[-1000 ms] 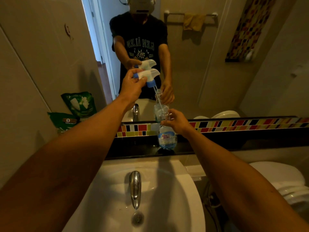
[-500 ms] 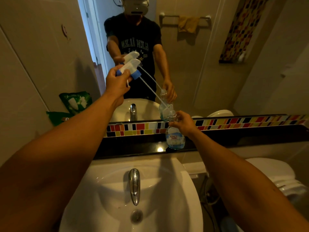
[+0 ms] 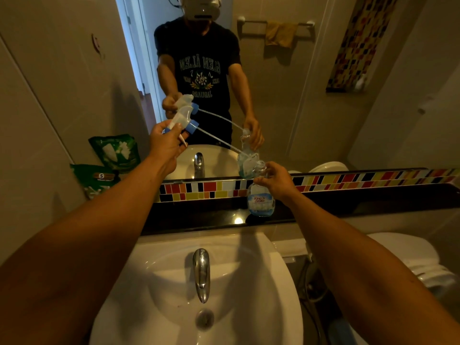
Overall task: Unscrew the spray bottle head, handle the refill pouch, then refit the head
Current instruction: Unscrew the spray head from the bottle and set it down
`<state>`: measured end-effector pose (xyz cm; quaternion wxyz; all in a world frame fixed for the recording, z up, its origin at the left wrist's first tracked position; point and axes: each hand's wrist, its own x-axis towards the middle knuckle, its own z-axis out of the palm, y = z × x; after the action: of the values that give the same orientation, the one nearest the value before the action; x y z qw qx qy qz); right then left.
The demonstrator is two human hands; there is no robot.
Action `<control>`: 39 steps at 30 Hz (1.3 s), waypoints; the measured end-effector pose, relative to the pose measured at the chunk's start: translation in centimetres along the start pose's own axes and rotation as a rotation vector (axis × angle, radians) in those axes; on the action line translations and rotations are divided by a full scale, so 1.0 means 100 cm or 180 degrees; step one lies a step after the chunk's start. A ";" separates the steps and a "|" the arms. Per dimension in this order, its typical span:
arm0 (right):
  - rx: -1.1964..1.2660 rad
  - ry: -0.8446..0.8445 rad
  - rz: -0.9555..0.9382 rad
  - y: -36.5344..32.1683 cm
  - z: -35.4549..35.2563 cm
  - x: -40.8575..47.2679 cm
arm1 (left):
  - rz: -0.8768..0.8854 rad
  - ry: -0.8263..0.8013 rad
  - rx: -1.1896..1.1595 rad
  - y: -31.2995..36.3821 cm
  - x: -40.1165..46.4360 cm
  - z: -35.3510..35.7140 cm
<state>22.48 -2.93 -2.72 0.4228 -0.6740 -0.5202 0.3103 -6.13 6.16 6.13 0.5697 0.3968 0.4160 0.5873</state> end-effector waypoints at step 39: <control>0.0239 -0.0611 -0.0467 0.007 0.053 0.021 | -0.1644 0.0912 0.1031 -0.191 -0.013 -0.069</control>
<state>18.82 0.37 -5.71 0.4177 -0.5850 -0.5942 0.3608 -6.05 4.70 -14.18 0.5650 0.2771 0.6666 0.3996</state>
